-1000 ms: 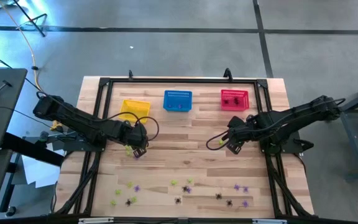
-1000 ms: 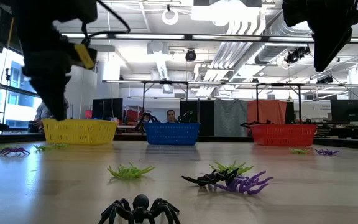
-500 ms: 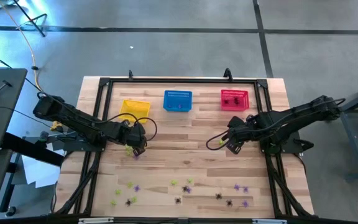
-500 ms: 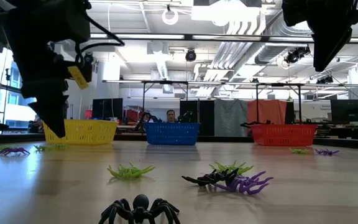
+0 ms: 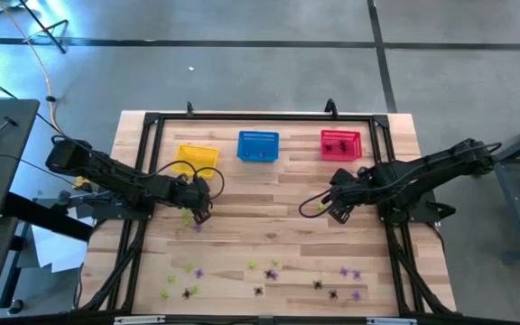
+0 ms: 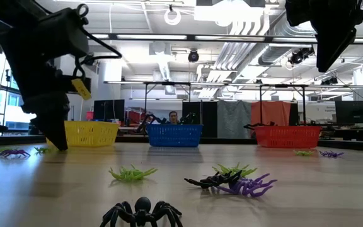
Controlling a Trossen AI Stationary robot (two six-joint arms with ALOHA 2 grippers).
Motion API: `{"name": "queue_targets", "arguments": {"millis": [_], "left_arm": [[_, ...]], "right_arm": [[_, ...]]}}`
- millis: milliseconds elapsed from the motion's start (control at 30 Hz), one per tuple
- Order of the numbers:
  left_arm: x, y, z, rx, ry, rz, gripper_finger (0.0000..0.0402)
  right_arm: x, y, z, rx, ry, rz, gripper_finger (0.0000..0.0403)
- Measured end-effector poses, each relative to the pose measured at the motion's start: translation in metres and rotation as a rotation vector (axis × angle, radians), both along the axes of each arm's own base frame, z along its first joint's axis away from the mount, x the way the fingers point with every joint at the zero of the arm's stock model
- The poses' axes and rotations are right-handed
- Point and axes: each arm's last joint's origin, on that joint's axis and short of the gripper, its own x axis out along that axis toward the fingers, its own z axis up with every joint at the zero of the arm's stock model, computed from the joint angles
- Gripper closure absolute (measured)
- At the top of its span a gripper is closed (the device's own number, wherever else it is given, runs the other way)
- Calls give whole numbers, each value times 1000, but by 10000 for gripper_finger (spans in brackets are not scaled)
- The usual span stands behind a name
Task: Sort Halloween decoration
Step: Put the green spider toy into the yellow bin
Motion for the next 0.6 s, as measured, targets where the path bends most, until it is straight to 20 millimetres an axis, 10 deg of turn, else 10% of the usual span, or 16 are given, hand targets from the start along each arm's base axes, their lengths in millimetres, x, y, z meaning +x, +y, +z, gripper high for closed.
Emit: {"name": "queue_targets", "arguments": {"millis": [600], "left_arm": [[4, -2, 1, -107, -60, 147, 394]], "right_arm": [[1, 0, 0, 2, -5, 0, 273]]}}
